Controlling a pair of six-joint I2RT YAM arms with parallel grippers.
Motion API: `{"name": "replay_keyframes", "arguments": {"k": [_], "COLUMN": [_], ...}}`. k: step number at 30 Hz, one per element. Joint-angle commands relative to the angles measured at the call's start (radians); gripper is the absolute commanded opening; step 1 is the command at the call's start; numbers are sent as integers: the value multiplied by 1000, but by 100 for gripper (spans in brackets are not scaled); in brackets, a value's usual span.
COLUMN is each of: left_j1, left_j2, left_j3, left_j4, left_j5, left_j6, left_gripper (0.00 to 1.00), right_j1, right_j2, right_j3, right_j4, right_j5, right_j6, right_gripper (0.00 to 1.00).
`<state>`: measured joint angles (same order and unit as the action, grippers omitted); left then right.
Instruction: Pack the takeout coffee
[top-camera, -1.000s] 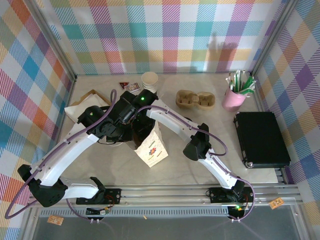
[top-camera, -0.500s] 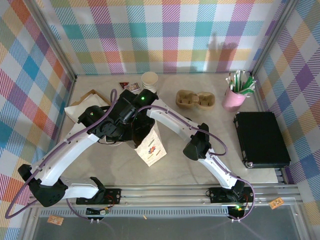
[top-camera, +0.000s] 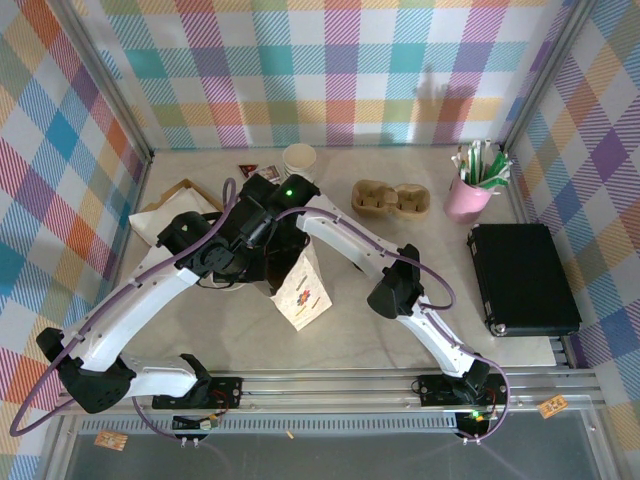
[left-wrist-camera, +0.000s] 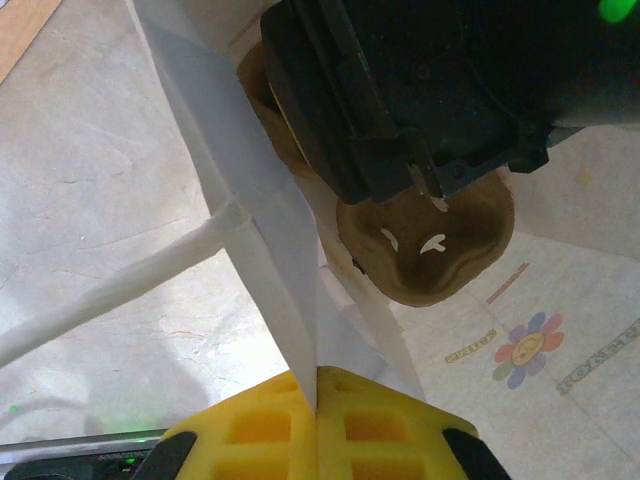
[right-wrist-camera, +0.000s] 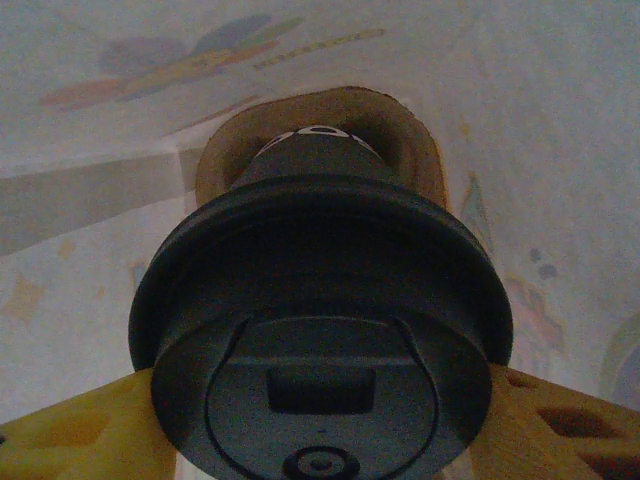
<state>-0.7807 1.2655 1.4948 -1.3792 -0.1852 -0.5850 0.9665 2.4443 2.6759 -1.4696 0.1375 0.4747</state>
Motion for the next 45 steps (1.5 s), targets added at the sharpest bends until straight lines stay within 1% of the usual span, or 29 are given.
{"name": "replay_keyframes", "arguments": {"k": [1, 4, 7, 14, 20, 33, 45], "left_j1": [-45, -45, -45, -45, -45, -44, -45], "left_j2": [6, -2, -5, 4, 17, 17, 17], "left_j3": [37, 34, 33, 39, 47, 38, 30], "left_j4": [-16, -16, -16, -14, -10, 5, 13], "left_j5": [9, 8, 8, 12, 16, 43, 56], "left_j6": [70, 70, 72, 86, 104, 121, 117], "left_gripper": [0, 0, 0, 0, 0, 0, 0], "right_j1": [-25, -25, -16, 9, 17, 17, 17], "right_j2": [-28, -49, -60, -72, -17, 71, 129], "right_j3": [23, 26, 28, 31, 22, -9, -11], "right_j4": [-74, -121, -159, -191, -214, -95, 17], "right_j5": [71, 46, 48, 48, 37, 7, 1], "right_j6": [-25, -53, -85, -150, -172, -143, -108], "right_gripper": [53, 51, 49, 49, 51, 54, 61]}}
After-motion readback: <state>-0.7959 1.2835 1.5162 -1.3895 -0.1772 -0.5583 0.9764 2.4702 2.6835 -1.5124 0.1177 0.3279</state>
